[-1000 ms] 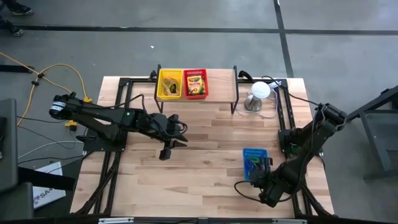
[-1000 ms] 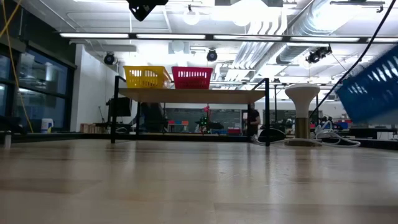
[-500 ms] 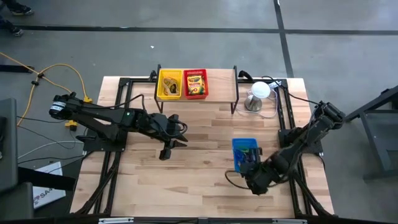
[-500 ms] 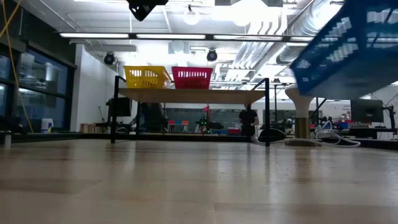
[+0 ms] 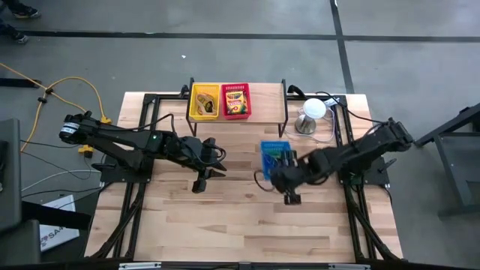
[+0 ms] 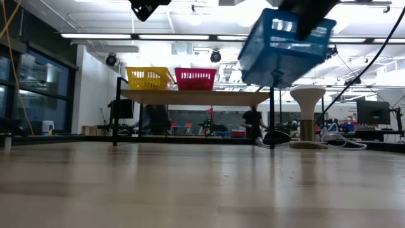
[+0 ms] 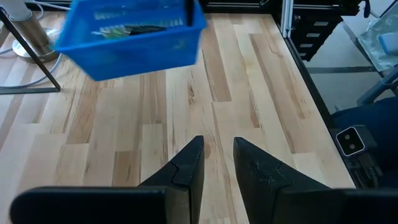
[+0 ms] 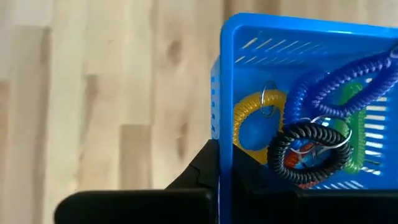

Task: Pick & Place Office Desk Supplies
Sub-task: Put the blue bin with the spring keychains on the shelf

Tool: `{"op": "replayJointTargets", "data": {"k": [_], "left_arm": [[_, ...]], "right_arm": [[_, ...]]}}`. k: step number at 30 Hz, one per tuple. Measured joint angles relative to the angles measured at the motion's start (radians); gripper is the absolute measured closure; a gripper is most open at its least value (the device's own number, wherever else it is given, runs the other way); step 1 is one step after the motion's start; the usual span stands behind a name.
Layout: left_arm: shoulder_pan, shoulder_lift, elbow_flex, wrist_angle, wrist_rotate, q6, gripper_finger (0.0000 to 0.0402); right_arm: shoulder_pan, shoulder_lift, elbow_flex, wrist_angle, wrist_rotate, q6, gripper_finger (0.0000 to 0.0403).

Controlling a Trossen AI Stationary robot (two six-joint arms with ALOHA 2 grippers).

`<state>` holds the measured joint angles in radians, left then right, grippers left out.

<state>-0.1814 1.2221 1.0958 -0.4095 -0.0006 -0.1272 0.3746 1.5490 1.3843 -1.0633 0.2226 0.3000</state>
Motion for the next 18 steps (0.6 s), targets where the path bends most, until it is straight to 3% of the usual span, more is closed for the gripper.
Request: {"op": "replayJointTargets", "data": {"k": [10,18], "left_arm": [[0.0,0.0,0.0,0.0,0.0,0.0,0.0318],[0.0,0.0,0.0,0.0,0.0,0.0,0.0318]], "right_arm": [[-0.235,0.0,0.118,-0.052,-0.062,-0.175,0.04],[-0.356,0.0,0.197,-0.099,-0.083,-0.308,0.04]]}}
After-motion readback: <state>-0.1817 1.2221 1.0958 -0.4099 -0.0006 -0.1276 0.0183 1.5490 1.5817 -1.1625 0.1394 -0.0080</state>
